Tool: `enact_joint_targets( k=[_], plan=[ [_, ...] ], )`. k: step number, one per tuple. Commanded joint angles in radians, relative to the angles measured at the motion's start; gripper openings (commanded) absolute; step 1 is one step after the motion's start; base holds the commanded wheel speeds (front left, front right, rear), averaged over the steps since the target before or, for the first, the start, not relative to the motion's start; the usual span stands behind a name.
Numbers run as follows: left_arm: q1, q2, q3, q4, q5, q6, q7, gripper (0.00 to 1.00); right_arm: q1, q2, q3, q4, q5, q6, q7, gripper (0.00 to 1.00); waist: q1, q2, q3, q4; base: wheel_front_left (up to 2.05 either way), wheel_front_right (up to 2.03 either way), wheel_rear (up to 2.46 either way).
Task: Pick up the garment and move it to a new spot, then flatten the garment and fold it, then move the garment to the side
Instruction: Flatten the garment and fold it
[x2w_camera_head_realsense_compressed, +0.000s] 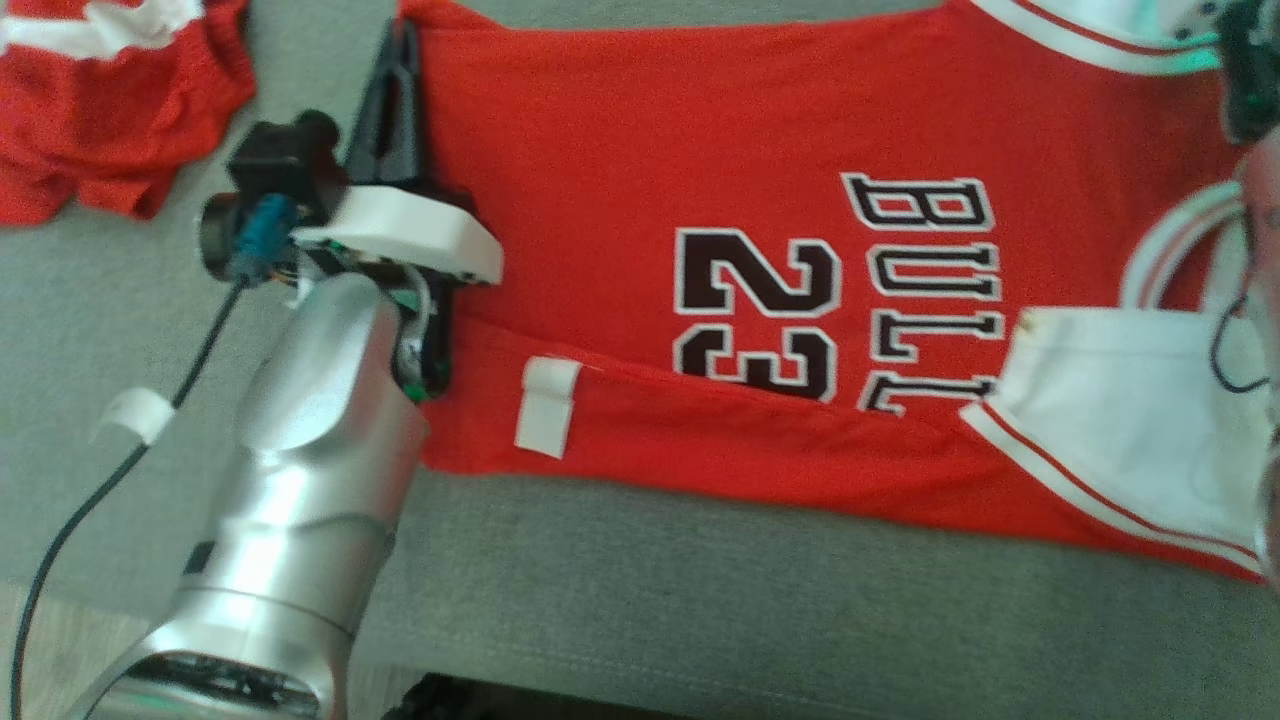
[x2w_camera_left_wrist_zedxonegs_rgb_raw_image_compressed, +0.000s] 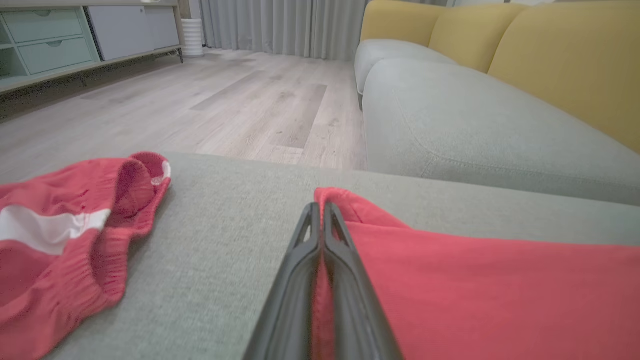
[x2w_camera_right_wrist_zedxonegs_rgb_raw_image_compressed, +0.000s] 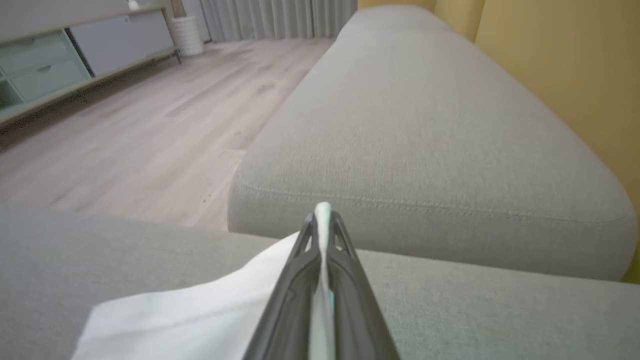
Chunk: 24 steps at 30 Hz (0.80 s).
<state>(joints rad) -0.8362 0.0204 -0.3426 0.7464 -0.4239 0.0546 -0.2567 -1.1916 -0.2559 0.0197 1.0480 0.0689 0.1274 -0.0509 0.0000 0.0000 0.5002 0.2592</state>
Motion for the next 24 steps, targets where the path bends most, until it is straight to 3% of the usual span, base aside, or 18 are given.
enact_joint_targets(
  k=[1,6,11,17,24],
  plan=[
    [-0.01,0.044,0.066,-0.039,0.017,0.01,-0.005,0.0,-0.039,0.035,-0.001,-0.024,0.001,0.003,-0.045,0.0,0.0,0.0,-0.022,-0.042,0.0,0.0,0.0],
    [0.025,0.072,0.141,-0.043,0.073,0.014,-0.005,0.0,-0.021,0.081,0.003,-0.002,0.035,0.003,-0.133,0.0,0.0,0.0,-0.06,-0.113,0.0,0.0,0.0],
    [0.092,0.104,0.211,-0.05,0.123,0.019,-0.005,0.0,0.082,0.125,0.062,-0.036,0.14,0.003,-0.189,0.0,0.0,0.0,-0.119,-0.187,0.0,0.0,0.0],
    [0.22,0.116,0.301,-0.09,0.167,0.015,-0.005,0.0,0.327,0.141,0.196,-0.192,0.346,0.003,-0.203,0.0,0.0,0.0,-0.19,-0.252,0.0,0.0,0.0],
    [0.378,0.087,0.363,-0.091,0.209,0.0,-0.005,0.0,0.62,0.118,0.31,-0.384,0.538,0.003,-0.18,0.0,0.0,0.0,-0.245,-0.291,0.0,0.0,0.0]
  ],
)
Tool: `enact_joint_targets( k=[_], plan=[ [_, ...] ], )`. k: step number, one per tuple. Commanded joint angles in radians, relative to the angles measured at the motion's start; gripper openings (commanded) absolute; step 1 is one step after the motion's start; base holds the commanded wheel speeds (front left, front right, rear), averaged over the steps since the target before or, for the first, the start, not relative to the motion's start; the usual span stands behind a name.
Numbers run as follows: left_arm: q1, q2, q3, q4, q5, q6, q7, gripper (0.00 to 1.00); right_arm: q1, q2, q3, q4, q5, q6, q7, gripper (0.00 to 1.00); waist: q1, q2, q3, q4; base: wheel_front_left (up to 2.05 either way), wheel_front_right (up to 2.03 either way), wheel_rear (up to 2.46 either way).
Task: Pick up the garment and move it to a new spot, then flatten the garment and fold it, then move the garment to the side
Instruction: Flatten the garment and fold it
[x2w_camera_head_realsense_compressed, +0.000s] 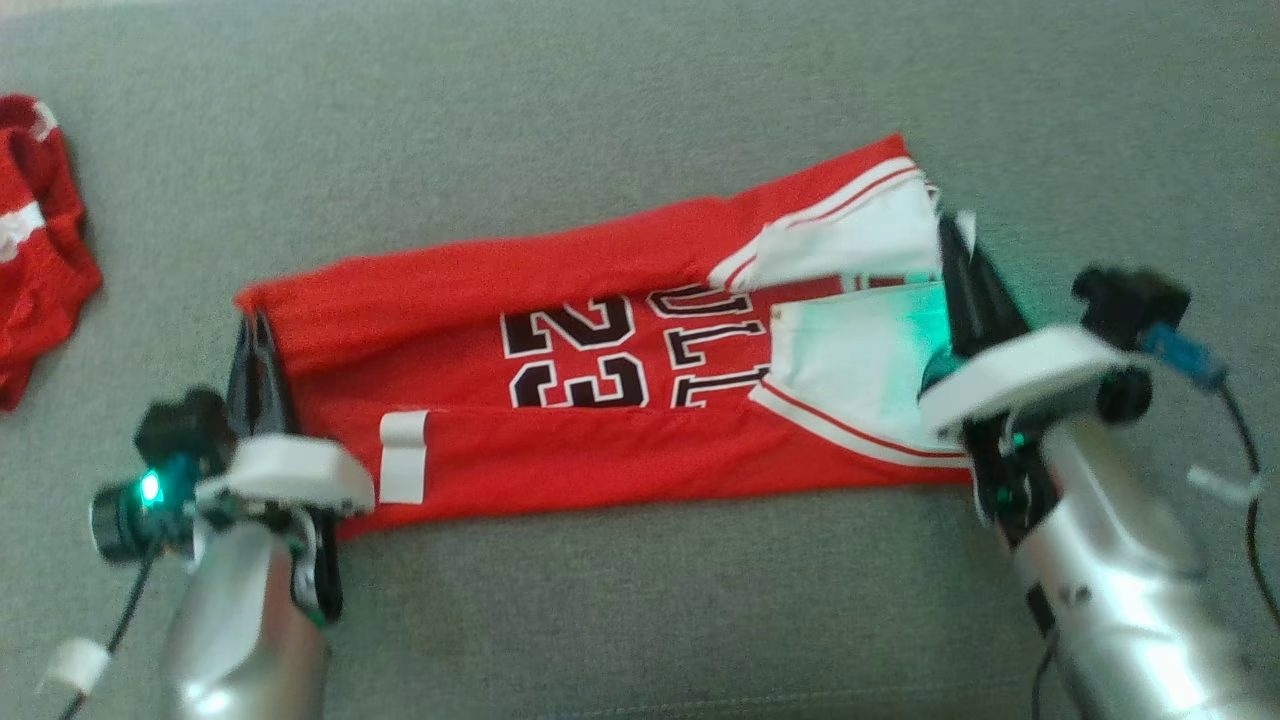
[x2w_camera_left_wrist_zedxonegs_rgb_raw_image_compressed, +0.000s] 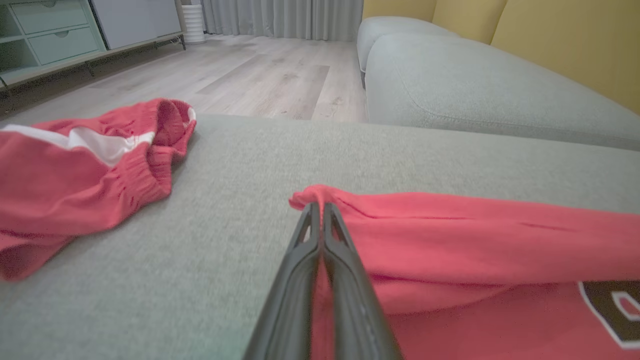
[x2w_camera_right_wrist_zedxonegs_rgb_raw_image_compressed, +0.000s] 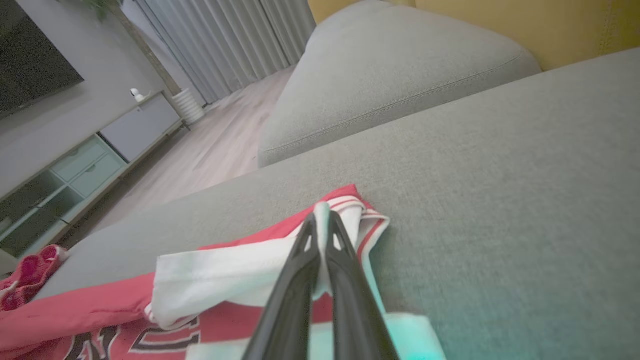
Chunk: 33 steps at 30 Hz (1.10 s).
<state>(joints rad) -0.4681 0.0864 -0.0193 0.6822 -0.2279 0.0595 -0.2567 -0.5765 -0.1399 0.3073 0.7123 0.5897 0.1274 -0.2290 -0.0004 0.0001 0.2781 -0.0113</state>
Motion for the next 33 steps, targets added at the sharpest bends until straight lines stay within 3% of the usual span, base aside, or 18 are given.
enact_joint_targets(
  k=[1,11,12,13,14,15,16,21,26,33],
  plan=[
    [0.029,0.016,0.048,-0.031,0.017,-0.006,-0.005,0.0,0.035,0.0,0.028,-0.066,0.033,0.003,0.0,0.0,0.0004,-0.0001,-0.028,-0.022,0.0,0.0,0.0],
    [0.16,-0.03,0.108,-0.062,0.011,-0.02,-0.005,0.0,0.22,0.022,-0.01,-0.113,0.125,0.003,0.027,0.0,0.0004,-0.0001,-0.082,-0.013,0.0,0.0,0.0],
    [0.166,-0.032,0.11,-0.064,0.009,-0.021,-0.005,0.2,0.228,0.023,-0.013,-0.114,0.129,0.003,0.03,0.0,0.0004,-0.0001,-0.085,-0.011,0.0,0.0,0.0],
    [0.171,-0.033,0.113,-0.069,0.009,-0.021,-0.005,0.69,0.236,0.023,-0.016,-0.111,0.13,0.003,0.032,0.0,0.0004,-0.0001,-0.088,-0.01,0.0,0.0,0.0],
    [0.177,-0.034,0.114,-0.073,0.01,-0.021,-0.005,1.0,0.242,0.024,-0.02,-0.107,0.13,0.003,0.036,0.03,0.0004,-0.0001,-0.092,-0.009,0.0,0.0,0.0],
    [0.185,-0.035,0.116,-0.075,0.012,-0.019,-0.005,1.0,0.246,0.026,-0.025,-0.102,0.128,0.003,0.034,0.83,0.0004,-0.0001,-0.097,-0.009,0.0,0.0,0.0],
    [0.191,-0.035,0.119,-0.079,0.015,-0.015,-0.005,1.0,0.247,0.027,-0.031,-0.099,0.12,0.003,0.027,1.0,0.0004,-0.0001,-0.1,-0.01,0.0,0.0,0.0],
    [0.246,-0.036,0.107,-0.147,0.089,-0.002,-0.005,1.0,0.251,0.022,-0.075,-0.105,-0.07,0.003,-0.029,1.0,0.0004,-0.0001,-0.133,-0.007,0.0,0.0,0.0],
    [0.316,-0.036,0.079,-0.212,0.144,-0.001,-0.005,1.0,0.303,0.054,-0.191,-0.185,-0.295,0.003,-0.032,1.0,0.0004,-0.0001,-0.17,0.003,0.0,0.0,0.0],
    [0.421,-0.036,0.032,-0.285,0.143,0.015,-0.005,1.0,0.387,0.087,-0.256,-0.217,-0.405,0.003,-0.033,1.0,0.0004,-0.0001,-0.226,0.022,0.0,0.0,0.0]
  ],
)
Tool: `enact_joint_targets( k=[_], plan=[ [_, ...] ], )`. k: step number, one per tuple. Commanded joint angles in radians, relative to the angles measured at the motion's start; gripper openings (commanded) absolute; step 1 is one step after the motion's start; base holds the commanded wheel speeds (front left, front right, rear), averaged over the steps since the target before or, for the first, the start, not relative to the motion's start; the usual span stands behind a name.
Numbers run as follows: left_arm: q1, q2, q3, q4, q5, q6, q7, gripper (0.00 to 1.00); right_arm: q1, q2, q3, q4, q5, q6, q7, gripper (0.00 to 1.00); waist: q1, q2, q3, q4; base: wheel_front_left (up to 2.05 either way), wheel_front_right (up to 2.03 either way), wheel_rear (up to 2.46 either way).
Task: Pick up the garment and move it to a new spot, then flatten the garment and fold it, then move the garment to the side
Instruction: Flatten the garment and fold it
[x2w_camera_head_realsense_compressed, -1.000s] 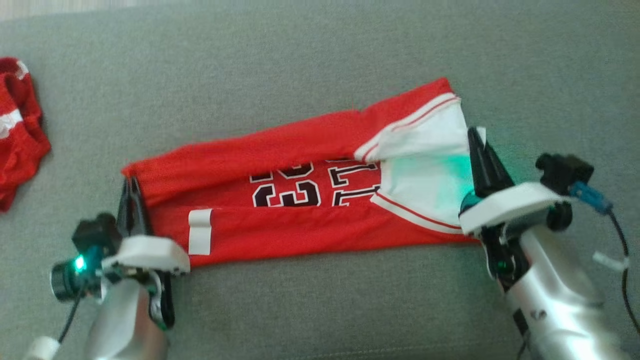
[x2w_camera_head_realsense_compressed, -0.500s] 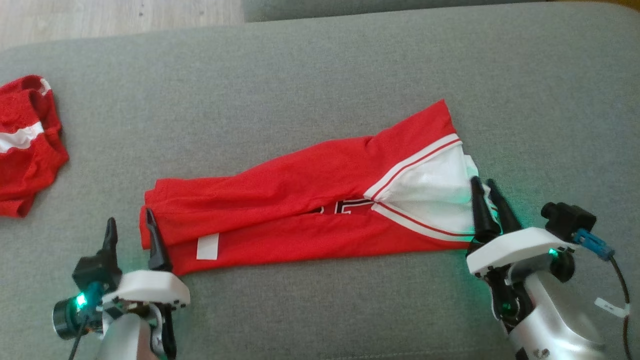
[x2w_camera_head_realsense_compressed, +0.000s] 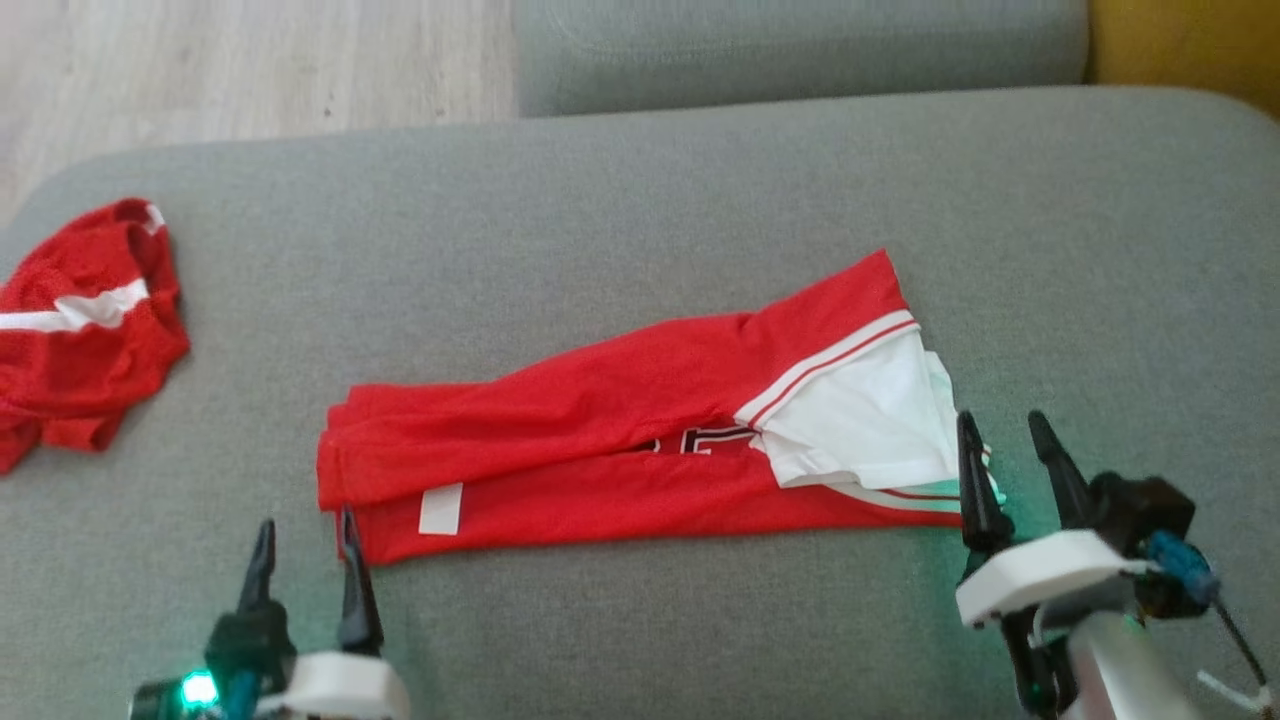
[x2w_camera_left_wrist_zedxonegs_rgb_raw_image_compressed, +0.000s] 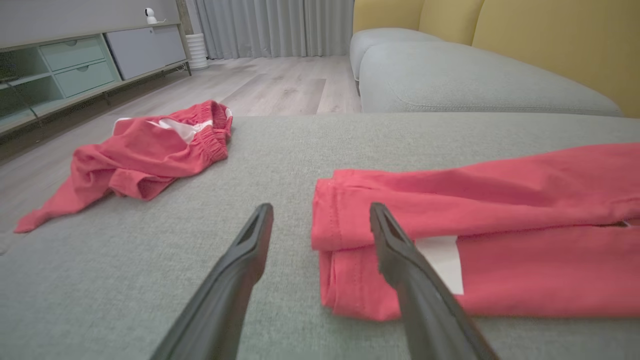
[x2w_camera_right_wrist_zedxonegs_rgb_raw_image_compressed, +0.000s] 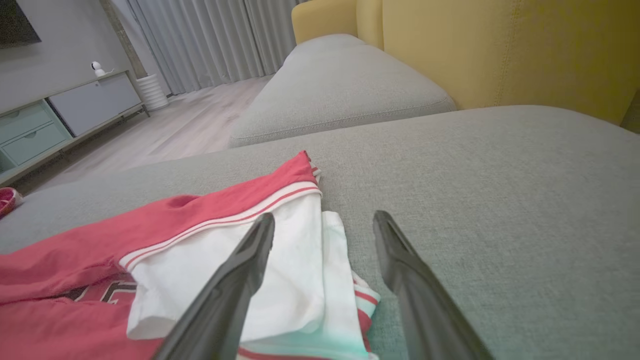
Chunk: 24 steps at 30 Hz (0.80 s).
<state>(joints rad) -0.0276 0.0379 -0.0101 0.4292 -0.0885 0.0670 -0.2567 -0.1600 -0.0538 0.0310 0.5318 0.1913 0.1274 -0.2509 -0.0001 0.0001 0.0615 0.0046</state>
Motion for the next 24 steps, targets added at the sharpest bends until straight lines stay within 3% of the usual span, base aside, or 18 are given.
enact_joint_targets(
  k=[1,15,24],
  plan=[
    [-0.005,0.012,0.016,-0.036,0.003,0.008,-0.005,1.0,-0.021,0.002,0.019,-0.035,-0.017,0.003,-0.011,1.0,0.0001,-0.0001,-0.017,0.009,0.0,0.0,0.0],
    [0.041,0.012,-0.048,-0.055,-0.015,0.008,-0.005,1.0,-0.03,0.003,0.031,0.056,0.005,0.003,-0.011,1.0,0.0001,-0.0001,-0.014,0.034,0.0,0.0,0.0],
    [-0.01,0.012,-0.075,-0.034,-0.038,0.013,-0.005,1.0,-0.239,0.003,-0.025,0.283,-0.026,0.003,0.02,1.0,0.0001,-0.0001,0.066,0.064,0.0,0.0,0.0]
  ],
)
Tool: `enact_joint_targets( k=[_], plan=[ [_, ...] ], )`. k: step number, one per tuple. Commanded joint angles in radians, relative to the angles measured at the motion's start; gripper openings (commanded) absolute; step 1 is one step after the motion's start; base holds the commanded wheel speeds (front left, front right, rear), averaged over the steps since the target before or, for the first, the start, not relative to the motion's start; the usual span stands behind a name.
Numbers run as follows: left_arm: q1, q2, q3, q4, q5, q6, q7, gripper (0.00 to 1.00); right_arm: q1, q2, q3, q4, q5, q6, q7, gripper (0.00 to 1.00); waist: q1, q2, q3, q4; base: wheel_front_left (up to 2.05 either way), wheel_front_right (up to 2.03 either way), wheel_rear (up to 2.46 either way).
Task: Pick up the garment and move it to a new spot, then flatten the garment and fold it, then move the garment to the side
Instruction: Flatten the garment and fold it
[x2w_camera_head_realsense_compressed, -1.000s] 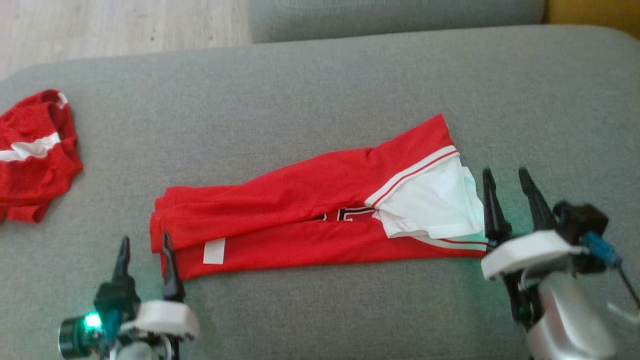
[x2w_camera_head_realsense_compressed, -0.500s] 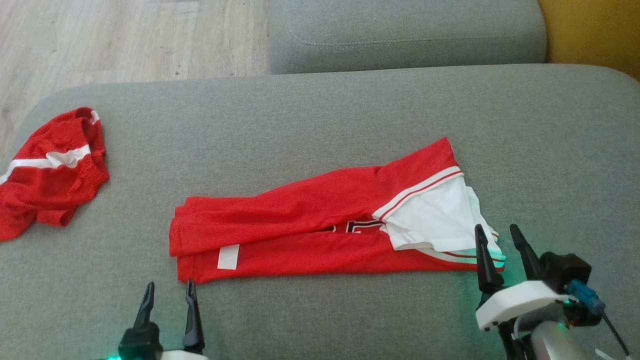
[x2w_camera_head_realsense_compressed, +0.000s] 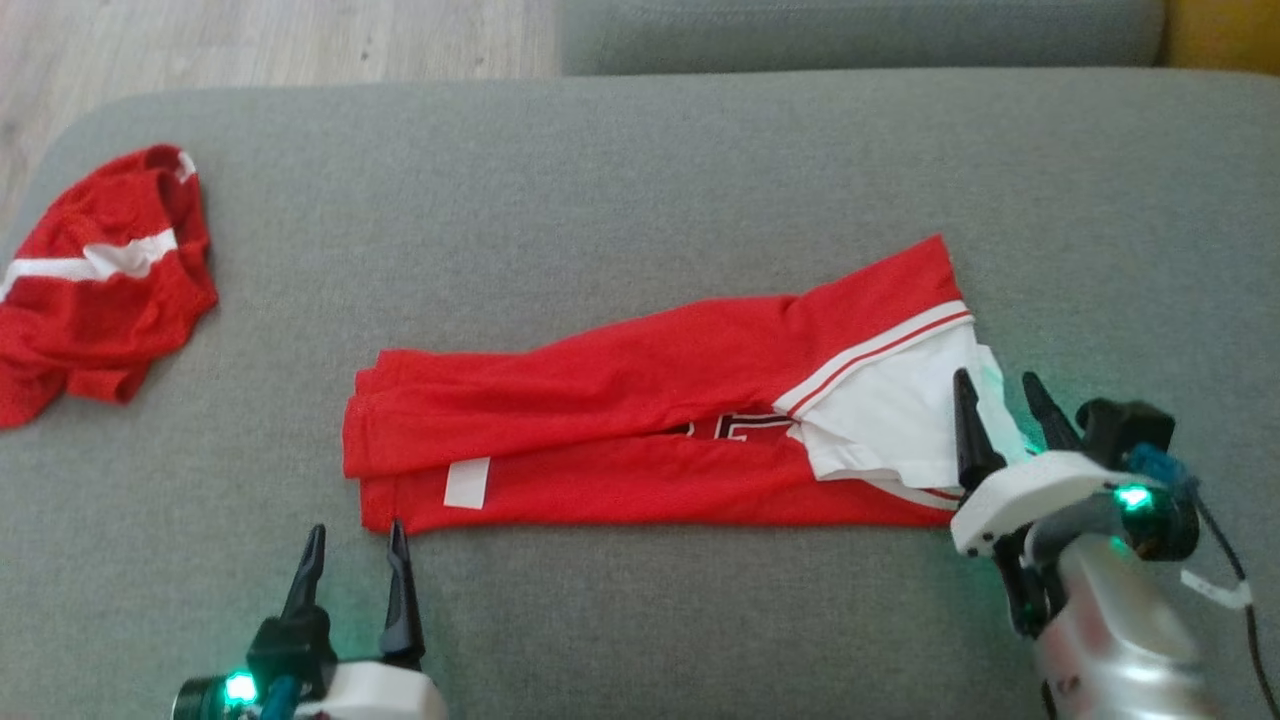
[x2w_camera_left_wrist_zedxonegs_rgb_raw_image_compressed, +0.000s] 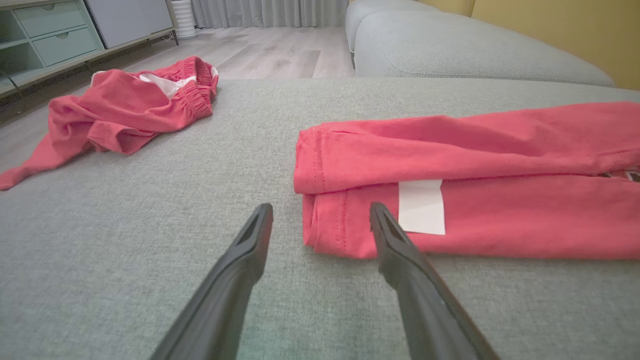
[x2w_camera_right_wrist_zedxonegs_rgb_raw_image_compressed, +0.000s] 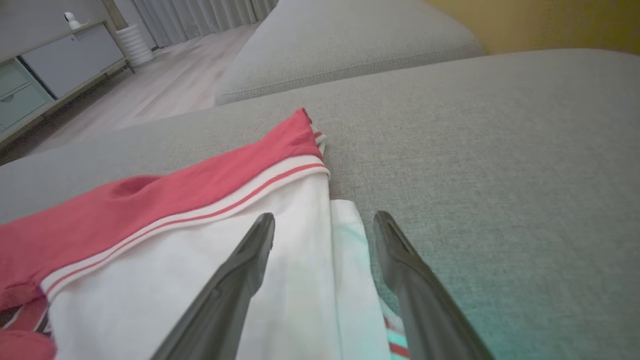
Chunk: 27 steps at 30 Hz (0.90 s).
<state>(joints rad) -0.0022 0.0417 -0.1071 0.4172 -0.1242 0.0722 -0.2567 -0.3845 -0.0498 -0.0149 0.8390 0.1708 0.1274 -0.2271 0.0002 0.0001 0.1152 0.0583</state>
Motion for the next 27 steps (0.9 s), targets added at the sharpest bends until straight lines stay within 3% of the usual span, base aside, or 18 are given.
enact_joint_targets(
  k=[1,6,12,13,14,15,16,21,27],
  plan=[
    [-0.04,0.009,0.02,-0.019,-0.005,0.008,-0.005,1.0,-0.031,-0.001,0.012,0.002,-0.006,0.003,0.003,1.0,-0.0002,-0.0001,0.021,0.015,0.0,0.0,0.0],
    [-0.061,0.009,0.016,-0.006,-0.011,0.01,-0.005,1.0,-0.088,-0.001,-0.009,0.123,-0.004,0.003,0.026,1.0,-0.0002,-0.0001,0.051,0.034,0.0,0.0,0.0],
    [-0.075,0.009,0.016,0.0,-0.013,0.005,-0.005,1.0,-0.1,-0.001,0.141,0.177,0.163,0.003,0.047,1.0,-0.0002,-0.0001,0.064,0.043,0.0,0.0,0.0],
    [-0.076,0.009,0.017,0.002,-0.012,0.004,-0.005,1.0,-0.096,-0.001,0.168,0.177,0.192,0.003,0.053,0.91,-0.0002,-0.0001,0.064,0.042,0.0,0.0,0.0],
    [-0.076,0.009,0.018,0.003,-0.012,0.003,-0.005,1.0,-0.092,-0.001,0.194,0.176,0.217,0.003,0.059,0.38,-0.0002,-0.0001,0.064,0.04,0.0,0.0,0.0],
    [-0.076,0.009,0.018,0.003,-0.013,0.002,-0.005,1.0,-0.088,-0.001,0.214,0.176,0.238,0.003,0.061,0.08,-0.0002,-0.0001,0.063,0.037,0.0,0.0,0.0],
    [-0.076,0.009,0.018,0.004,-0.012,0.002,-0.005,1.0,-0.085,-0.001,0.232,0.176,0.257,0.003,0.065,0.0,-0.0002,-0.0001,0.061,0.034,0.0,0.0,0.0],
    [-0.074,0.009,0.014,0.001,0.003,-0.009,-0.005,1.0,-0.097,-0.017,0.233,0.193,0.283,0.003,0.008,0.0,-0.0002,-0.0001,0.051,0.005,0.0,0.0,0.0],
    [-0.088,0.009,0.005,-0.007,0.004,-0.017,-0.005,1.0,-0.106,-0.074,0.156,0.188,0.281,0.003,-0.032,0.0,-0.0002,-0.0001,0.037,-0.058,0.0,0.0,0.0]
  ],
)
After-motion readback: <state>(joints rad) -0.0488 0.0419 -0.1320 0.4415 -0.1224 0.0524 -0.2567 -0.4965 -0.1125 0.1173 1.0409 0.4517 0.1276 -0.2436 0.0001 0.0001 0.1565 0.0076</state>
